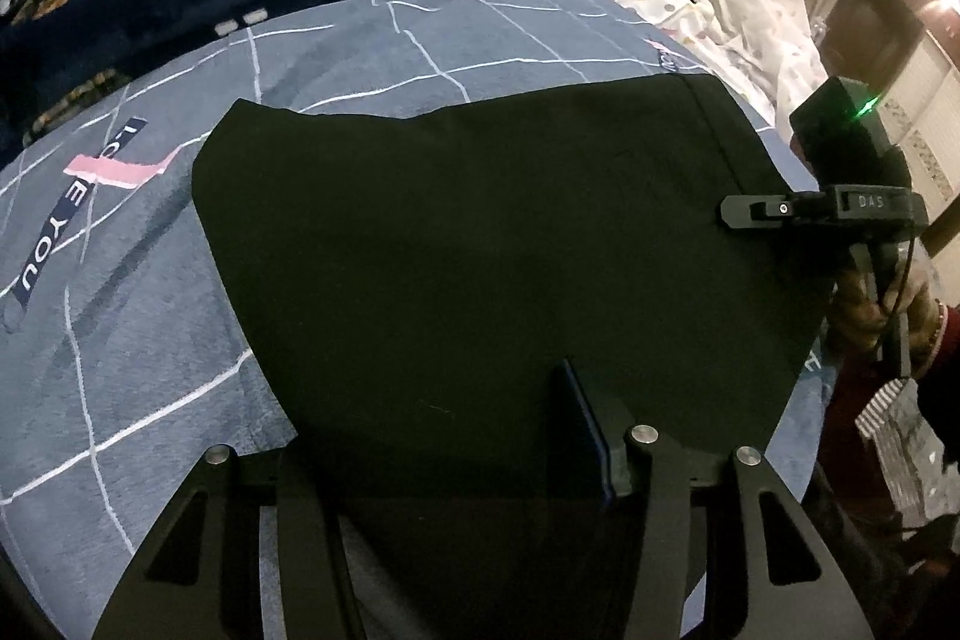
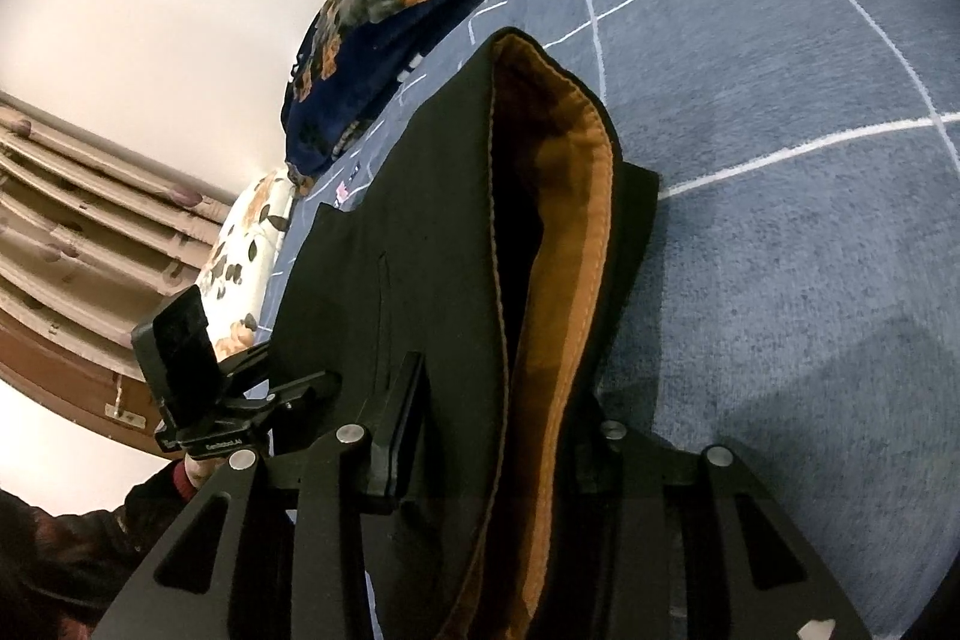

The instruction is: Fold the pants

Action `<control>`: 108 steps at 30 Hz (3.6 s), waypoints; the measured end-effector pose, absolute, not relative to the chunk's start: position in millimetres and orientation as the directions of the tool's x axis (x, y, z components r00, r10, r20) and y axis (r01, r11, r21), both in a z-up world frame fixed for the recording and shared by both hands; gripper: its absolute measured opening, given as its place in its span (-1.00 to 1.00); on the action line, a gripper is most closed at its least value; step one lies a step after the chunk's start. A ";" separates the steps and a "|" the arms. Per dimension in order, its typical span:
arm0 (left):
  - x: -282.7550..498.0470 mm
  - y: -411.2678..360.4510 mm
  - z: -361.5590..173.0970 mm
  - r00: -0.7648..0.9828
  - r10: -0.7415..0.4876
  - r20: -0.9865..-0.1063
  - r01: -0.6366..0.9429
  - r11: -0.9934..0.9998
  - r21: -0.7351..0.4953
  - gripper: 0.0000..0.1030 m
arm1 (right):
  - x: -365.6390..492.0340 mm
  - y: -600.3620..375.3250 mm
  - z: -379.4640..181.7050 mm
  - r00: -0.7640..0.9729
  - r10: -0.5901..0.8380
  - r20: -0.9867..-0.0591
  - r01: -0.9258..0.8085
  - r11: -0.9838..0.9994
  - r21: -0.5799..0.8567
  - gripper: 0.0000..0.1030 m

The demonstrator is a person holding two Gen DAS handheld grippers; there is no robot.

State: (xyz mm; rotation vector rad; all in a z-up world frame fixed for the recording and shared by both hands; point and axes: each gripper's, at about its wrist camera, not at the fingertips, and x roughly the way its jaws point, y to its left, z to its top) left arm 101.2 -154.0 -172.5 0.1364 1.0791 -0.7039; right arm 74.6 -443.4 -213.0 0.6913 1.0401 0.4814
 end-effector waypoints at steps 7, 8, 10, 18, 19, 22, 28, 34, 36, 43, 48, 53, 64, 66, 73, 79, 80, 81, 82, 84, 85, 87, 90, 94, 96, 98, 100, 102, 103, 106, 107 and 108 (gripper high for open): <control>97.4 -158.1 -170.5 0.309 -0.430 -0.848 0.594 0.784 -0.181 0.02 | 75.0 -439.2 -212.4 0.448 0.644 -0.620 -0.039 0.707 0.706 -0.32; 97.1 -159.0 -170.1 0.312 -0.426 -0.849 0.595 0.785 -0.175 0.02 | 74.9 -438.5 -212.1 0.449 0.643 -0.621 -0.038 0.708 0.706 -0.32; 96.4 -160.6 -169.1 0.320 -0.418 -0.851 0.597 0.786 -0.161 0.01 | 75.1 -438.4 -212.3 0.450 0.645 -0.617 -0.030 0.702 0.712 -0.32; 94.8 -161.6 -166.8 0.331 -0.402 -0.854 0.598 0.790 -0.139 -0.02 | 68.3 -443.7 -217.4 0.463 0.685 -0.562 -0.009 0.638 0.770 -0.35; 95.1 -161.7 -166.9 0.331 -0.402 -0.854 0.598 0.789 -0.140 -0.02 | 67.9 -443.6 -217.8 0.462 0.681 -0.568 -0.012 0.645 0.764 -0.35; 95.8 -161.0 -167.3 0.322 -0.406 -0.855 0.598 0.788 -0.148 -0.02 | 69.1 -443.7 -218.8 0.458 0.683 -0.569 -0.011 0.645 0.764 -0.36; 107.3 -152.4 -174.8 0.241 -0.470 -0.849 0.580 0.771 -0.263 0.13 | 72.9 -445.3 -219.0 0.432 0.696 -0.573 -0.013 0.640 0.768 -0.36; 103.5 -159.8 -176.4 0.206 -0.499 -0.842 0.633 0.724 -0.274 0.48 | 72.5 -443.1 -218.1 0.435 0.689 -0.579 -0.039 0.657 0.753 -0.39; 102.4 -161.0 -175.8 0.197 -0.499 -0.844 0.640 0.717 -0.275 0.48 | 72.2 -442.8 -218.0 0.437 0.687 -0.580 -0.044 0.661 0.749 -0.41; 101.2 -144.2 -174.6 0.113 -0.585 -0.803 0.620 0.673 -0.403 0.48 | 75.1 -444.3 -219.2 0.421 0.696 -0.582 -0.027 0.651 0.759 -0.41; 109.4 -138.4 -174.9 0.076 -0.624 -0.778 0.601 0.651 -0.464 0.46 | 76.8 -445.1 -218.5 0.397 0.711 -0.580 0.001 0.632 0.775 -0.30; 112.7 -141.1 -174.9 0.056 -0.620 -0.782 0.612 0.641 -0.464 0.46 | 73.9 -444.1 -220.3 0.336 0.750 -0.570 -0.012 0.608 0.794 -0.24; 120.0 -127.8 -175.9 0.133 -0.608 -0.783 0.523 0.714 -0.466 -0.40 | 64.4 -434.4 -215.3 0.384 0.693 -0.610 -0.038 0.672 0.739 -0.43; 113.7 -129.4 -172.3 0.163 -0.593 -0.788 0.530 0.727 -0.437 -0.44 | 60.0 -432.7 -211.3 0.411 0.695 -0.591 -0.039 0.661 0.750 -0.46; 88.2 -125.5 -144.0 0.269 -0.547 -0.793 0.548 0.763 -0.341 -0.65 | 46.5 -420.9 -197.3 0.453 0.706 -0.544 -0.050 0.630 0.775 -0.53; 70.8 -105.5 -128.0 0.327 -0.501 -0.801 0.543 0.794 -0.275 -0.65 | 42.7 -395.6 -190.1 0.465 0.727 -0.505 -0.065 0.597 0.799 -0.54; 69.2 -102.1 -126.8 0.332 -0.496 -0.803 0.541 0.797 -0.269 -0.65 | 42.7 -390.3 -188.8 0.463 0.728 -0.506 -0.070 0.599 0.798 -0.54; 67.0 -98.7 -124.8 0.341 -0.485 -0.805 0.537 0.804 -0.256 -0.65 | 43.0 -383.9 -187.7 0.458 0.733 -0.502 -0.074 0.595 0.801 -0.54; 63.8 -94.0 -122.4 0.355 -0.471 -0.808 0.534 0.811 -0.238 -0.65 | 42.8 -379.6 -186.5 0.456 0.736 -0.501 -0.077 0.593 0.802 -0.54; 59.3 -85.9 -118.5 0.375 -0.449 -0.811 0.530 0.822 -0.211 -0.65 | 44.8 -367.5 -184.0 0.449 0.740 -0.501 -0.085 0.593 0.800 -0.54; 56.7 -82.2 -117.0 0.382 -0.443 -0.811 0.526 0.826 -0.203 -0.65 | 46.1 -362.6 -183.2 0.448 0.742 -0.499 -0.087 0.592 0.802 -0.54; 52.8 -73.3 -113.9 0.396 -0.431 -0.811 0.518 0.834 -0.190 -0.65 | 47.1 -352.4 -180.3 0.447 0.748 -0.491 -0.092 0.584 0.806 -0.54; 48.5 -61.0 -107.8 0.420 -0.413 -0.808 0.503 0.847 -0.172 -0.65 | 51.8 -339.2 -175.7 0.445 0.752 -0.487 -0.105 0.584 0.805 -0.54; 44.6 -48.3 -100.8 0.446 -0.402 -0.800 0.488 0.858 -0.160 -0.65 | 51.8 -322.8 -170.3 0.441 0.754 -0.487 -0.120 0.587 0.801 -0.54; 44.1 -42.1 -97.7 0.457 -0.398 -0.795 0.482 0.862 -0.154 -0.65 | 51.4 -316.6 -167.4 0.438 0.755 -0.487 -0.126 0.588 0.799 -0.54; 41.5 -37.5 -94.8 0.470 -0.393 -0.791 0.478 0.866 -0.146 -0.65 | 51.6 -311.6 -164.9 0.437 0.756 -0.487 -0.131 0.590 0.797 -0.54; 40.4 -33.8 -92.5 0.479 -0.387 -0.788 0.474 0.870 -0.139 -0.65 | 54.9 -305.8 -162.8 0.435 0.757 -0.487 -0.135 0.590 0.796 -0.54; 40.1 -30.7 -90.6 0.486 -0.382 -0.786 0.469 0.873 -0.134 -0.65 | 55.9 -301.5 -159.9 0.431 0.760 -0.485 -0.138 0.587 0.798 -0.54; 40.7 -28.6 -89.4 0.489 -0.380 -0.785 0.466 0.875 -0.133 -0.65 | 57.4 -298.8 -158.4 0.428 0.762 -0.486 -0.141 0.588 0.796 -0.54; 45.2 -22.7 -86.8 0.494 -0.375 -0.784 0.457 0.880 -0.133 -0.65 | 62.6 -292.6 -155.7 0.420 0.763 -0.491 -0.149 0.592 0.792 -0.54; 45.7 -21.3 -86.3 0.496 -0.374 -0.784 0.454 0.881 -0.132 -0.65 | 64.9 -290.4 -154.8 0.418 0.764 -0.491 -0.151 0.592 0.792 -0.54; 47.9 -19.3 -85.5 0.497 -0.372 -0.784 0.451 0.883 -0.132 -0.65 | 66.8 -289.2 -154.5 0.416 0.765 -0.492 -0.153 0.592 0.791 -0.54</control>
